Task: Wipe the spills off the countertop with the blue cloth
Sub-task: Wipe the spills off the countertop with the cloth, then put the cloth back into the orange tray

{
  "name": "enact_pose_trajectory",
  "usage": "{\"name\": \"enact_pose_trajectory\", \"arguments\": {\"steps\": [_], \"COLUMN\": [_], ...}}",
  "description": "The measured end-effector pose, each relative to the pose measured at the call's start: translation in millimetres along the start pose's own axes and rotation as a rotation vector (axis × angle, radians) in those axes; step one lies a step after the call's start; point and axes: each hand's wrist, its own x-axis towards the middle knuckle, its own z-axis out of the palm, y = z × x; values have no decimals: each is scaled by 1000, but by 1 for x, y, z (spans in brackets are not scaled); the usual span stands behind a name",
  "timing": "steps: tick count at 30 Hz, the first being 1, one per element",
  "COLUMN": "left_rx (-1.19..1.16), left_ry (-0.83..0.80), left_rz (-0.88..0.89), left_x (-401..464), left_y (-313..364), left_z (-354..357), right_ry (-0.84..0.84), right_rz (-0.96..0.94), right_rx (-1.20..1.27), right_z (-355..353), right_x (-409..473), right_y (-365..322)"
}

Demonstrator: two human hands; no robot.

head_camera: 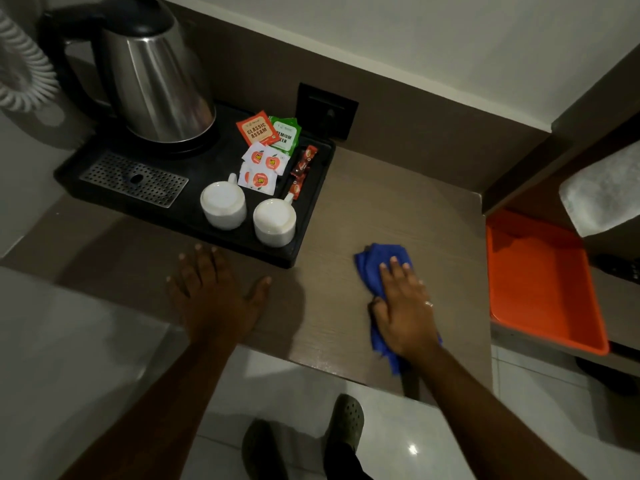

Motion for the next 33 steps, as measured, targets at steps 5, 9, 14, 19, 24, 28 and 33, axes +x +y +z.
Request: {"name": "enact_pose_trajectory", "arguments": {"steps": [5, 9, 14, 19, 24, 28, 33], "left_rx": [29, 27, 16, 19, 8, -31, -297], "left_ry": [4, 41, 36, 0, -85, -101, -46], "left_rz": [-8, -28, -21, -27, -11, 79, 284], "left_x": [1, 1, 1, 0, -3, -23, -66], "left_y": [0, 1, 2, 2, 4, 7, 50], "left_z": [5, 8, 7, 1, -12, -21, -25], "right_ry": [85, 66, 70, 76, 63, 158, 221], "right_rz": [300, 347, 39, -80, -8, 9, 403], "right_rx": [11, 46, -79, -38, 76, 411, 1436], "right_z": [-7, -14, 2, 29, 25, 8, -39], "right_x": [108, 193, 178, 39, 2, -2, -5], "right_y": [-8, -30, -69, -88, -82, -80, -44]}}
